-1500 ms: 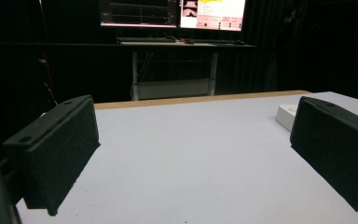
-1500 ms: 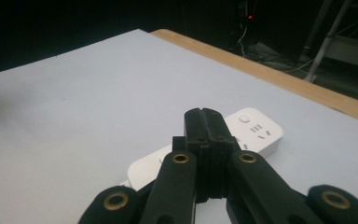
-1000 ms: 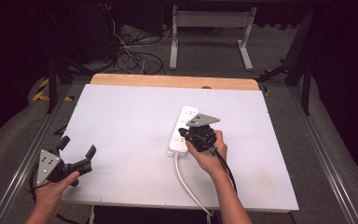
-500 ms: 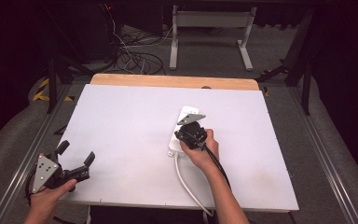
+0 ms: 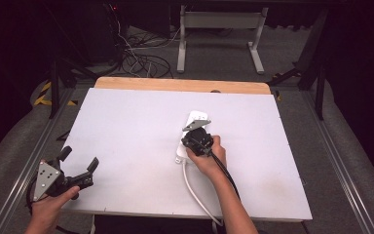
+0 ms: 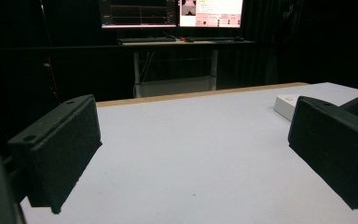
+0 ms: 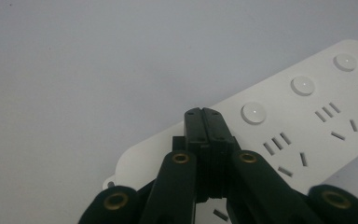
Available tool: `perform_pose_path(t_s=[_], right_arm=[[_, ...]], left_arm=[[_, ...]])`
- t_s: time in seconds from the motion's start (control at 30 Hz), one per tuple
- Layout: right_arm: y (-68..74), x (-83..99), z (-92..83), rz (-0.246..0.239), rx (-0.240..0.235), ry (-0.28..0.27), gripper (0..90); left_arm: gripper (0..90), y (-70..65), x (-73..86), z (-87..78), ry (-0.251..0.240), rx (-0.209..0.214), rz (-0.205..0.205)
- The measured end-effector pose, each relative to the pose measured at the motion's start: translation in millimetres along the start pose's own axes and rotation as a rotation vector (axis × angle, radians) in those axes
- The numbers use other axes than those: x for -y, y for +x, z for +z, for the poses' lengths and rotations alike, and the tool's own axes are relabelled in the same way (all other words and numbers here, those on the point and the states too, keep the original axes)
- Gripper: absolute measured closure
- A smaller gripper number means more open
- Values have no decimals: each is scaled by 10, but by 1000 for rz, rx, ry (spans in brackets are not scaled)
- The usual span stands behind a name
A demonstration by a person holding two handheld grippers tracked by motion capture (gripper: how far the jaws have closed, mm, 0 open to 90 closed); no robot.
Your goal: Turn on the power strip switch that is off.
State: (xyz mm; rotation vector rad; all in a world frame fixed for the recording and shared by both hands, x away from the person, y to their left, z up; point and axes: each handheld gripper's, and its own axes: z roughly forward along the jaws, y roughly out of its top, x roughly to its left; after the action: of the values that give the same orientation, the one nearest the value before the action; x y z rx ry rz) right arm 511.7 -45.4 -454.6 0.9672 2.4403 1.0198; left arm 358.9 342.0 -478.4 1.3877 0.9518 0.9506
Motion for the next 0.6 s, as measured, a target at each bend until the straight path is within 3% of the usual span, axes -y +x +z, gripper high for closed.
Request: perform_pose_path(t_s=[0.33, 0.6], right_arm=[[-10, 38, 23, 35, -2, -19, 900], [3, 43, 23, 35, 10, -19, 900]], left_arm=[[28, 0, -6, 0, -5, -5, -6], [29, 5, -11, -4, -11, -4, 0]])
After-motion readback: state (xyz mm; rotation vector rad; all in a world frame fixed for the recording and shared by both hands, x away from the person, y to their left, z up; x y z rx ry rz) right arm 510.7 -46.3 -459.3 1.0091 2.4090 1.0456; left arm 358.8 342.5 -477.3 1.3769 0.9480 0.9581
